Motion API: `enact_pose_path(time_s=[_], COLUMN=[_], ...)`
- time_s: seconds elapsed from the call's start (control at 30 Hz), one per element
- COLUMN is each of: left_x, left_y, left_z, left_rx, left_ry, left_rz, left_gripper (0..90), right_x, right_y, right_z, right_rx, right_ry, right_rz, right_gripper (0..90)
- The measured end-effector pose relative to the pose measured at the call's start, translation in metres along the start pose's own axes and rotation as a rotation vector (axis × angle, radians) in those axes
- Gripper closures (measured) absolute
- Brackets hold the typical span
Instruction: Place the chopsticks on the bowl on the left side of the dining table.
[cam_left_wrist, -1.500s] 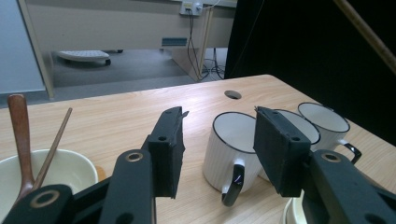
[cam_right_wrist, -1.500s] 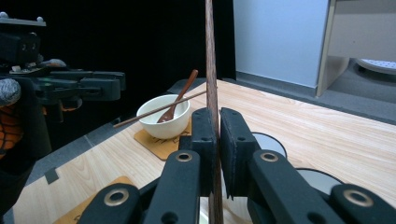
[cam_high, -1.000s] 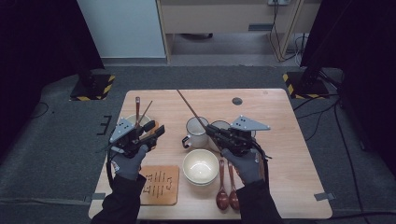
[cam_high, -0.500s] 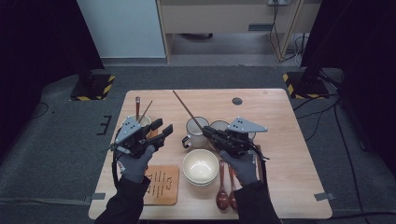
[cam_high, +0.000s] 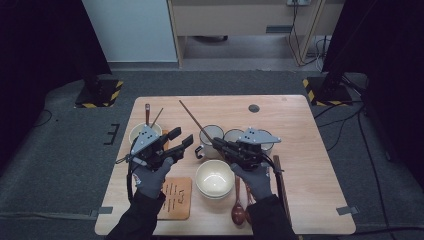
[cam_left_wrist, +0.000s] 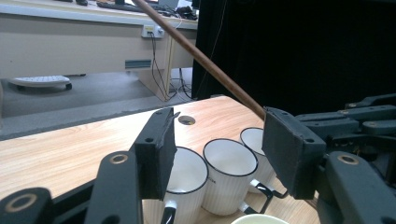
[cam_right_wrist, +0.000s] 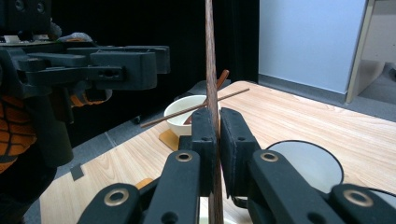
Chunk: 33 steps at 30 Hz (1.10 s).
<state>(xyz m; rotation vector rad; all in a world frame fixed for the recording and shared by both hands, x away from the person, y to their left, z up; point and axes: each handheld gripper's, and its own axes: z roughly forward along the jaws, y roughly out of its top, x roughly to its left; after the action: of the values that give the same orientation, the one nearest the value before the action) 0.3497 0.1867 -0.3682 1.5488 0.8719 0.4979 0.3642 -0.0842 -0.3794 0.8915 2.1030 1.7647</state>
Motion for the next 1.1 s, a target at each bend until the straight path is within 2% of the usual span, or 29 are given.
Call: enact_pose_path(time_s=[0.3,0.73,0.9,1.1], left_x=[-0.002,-0.01,-0.011,-0.013], left_y=[0.003,0.0,-0.001,0.0], left_z=[0.003,0.021,0.024,0.023], left_rx=[-0.021,-0.005,-0.006,-0.004], left_ry=[-0.003,-0.013,-0.012,-0.019], left_rz=[-0.017,-0.023,-0.022,-0.021], left_gripper=[40.6,40.9,43.6,53.6], right_x=[0.003,0.007,0.008,0.01], right_y=[-0.001,-0.001,-0.002,-0.004], right_z=[0.004,0.007,0.009,0.013], right_rx=[-0.002,0.002,0.011,0.018], right_ry=[0.014,0.032,0.035,0.045], right_rz=[-0.005,-0.013,-0.017,-0.016], right_gripper=[84.7,84.8,84.7,84.7])
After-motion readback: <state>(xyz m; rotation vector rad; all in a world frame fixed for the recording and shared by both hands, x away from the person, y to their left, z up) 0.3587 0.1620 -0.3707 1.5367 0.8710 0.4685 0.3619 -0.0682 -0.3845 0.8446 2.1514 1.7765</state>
